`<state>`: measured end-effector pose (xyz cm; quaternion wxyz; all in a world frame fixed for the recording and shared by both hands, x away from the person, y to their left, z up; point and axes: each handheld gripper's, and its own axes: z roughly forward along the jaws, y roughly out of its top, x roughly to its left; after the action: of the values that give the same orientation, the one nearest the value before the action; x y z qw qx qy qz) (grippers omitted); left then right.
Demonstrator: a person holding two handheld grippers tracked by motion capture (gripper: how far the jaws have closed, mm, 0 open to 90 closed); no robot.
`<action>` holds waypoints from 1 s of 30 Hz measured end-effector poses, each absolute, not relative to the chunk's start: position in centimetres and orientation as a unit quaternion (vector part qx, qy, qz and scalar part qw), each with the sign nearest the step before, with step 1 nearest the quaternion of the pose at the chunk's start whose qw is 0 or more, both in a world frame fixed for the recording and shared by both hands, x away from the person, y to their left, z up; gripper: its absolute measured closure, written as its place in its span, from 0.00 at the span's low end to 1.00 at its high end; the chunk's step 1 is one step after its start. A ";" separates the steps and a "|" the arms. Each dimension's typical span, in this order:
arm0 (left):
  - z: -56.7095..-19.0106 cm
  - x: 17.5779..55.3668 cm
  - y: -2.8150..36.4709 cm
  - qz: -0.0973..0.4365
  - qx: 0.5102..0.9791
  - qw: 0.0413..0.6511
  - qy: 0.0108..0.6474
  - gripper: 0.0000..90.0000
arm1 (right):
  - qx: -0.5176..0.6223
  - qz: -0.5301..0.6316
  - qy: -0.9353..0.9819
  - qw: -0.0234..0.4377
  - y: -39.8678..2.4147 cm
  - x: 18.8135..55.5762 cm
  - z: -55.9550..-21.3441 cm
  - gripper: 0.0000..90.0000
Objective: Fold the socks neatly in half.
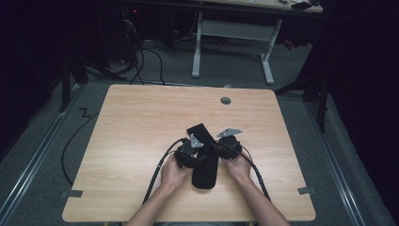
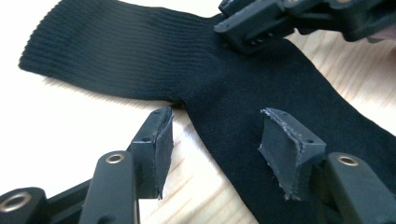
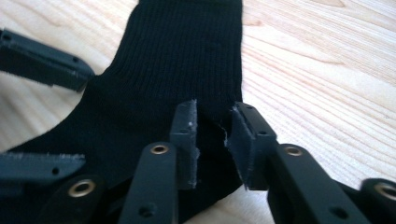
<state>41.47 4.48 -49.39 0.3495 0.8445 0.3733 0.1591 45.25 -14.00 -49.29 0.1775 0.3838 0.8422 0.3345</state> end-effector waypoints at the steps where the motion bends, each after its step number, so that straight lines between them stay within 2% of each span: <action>1: -49.3 41.6 4.7 0.157 0.841 0.353 0.379 0.48 | 0.383 0.336 0.843 0.176 -14.0 45.1 -49.3 0.74; 6: -48.8 42.2 5.8 0.159 0.822 0.370 0.402 0.47 | 0.376 0.351 0.838 0.179 -14.1 44.4 -49.1 0.70; 12: -48.3 43.1 6.8 0.175 0.807 0.380 0.416 0.53 | 0.355 0.348 0.850 0.176 -13.5 43.6 -48.9 0.68; 16: -47.9 44.1 7.4 0.170 0.803 0.371 0.434 0.48 | 0.344 0.339 0.858 0.175 -12.9 43.1 -49.3 0.67; 24: -48.4 45.3 9.3 0.162 0.779 0.378 0.474 0.46 | 0.329 0.349 0.859 0.178 -12.6 41.9 -49.7 0.66; 30: -48.3 45.6 9.6 0.180 0.767 0.383 0.482 0.45 | 0.321 0.357 0.858 0.181 -12.8 41.6 -50.0 0.66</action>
<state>45.59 9.60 -48.29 0.3831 0.7668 0.4823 0.1804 41.57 -12.83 -49.99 0.1807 0.3208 0.8584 0.3573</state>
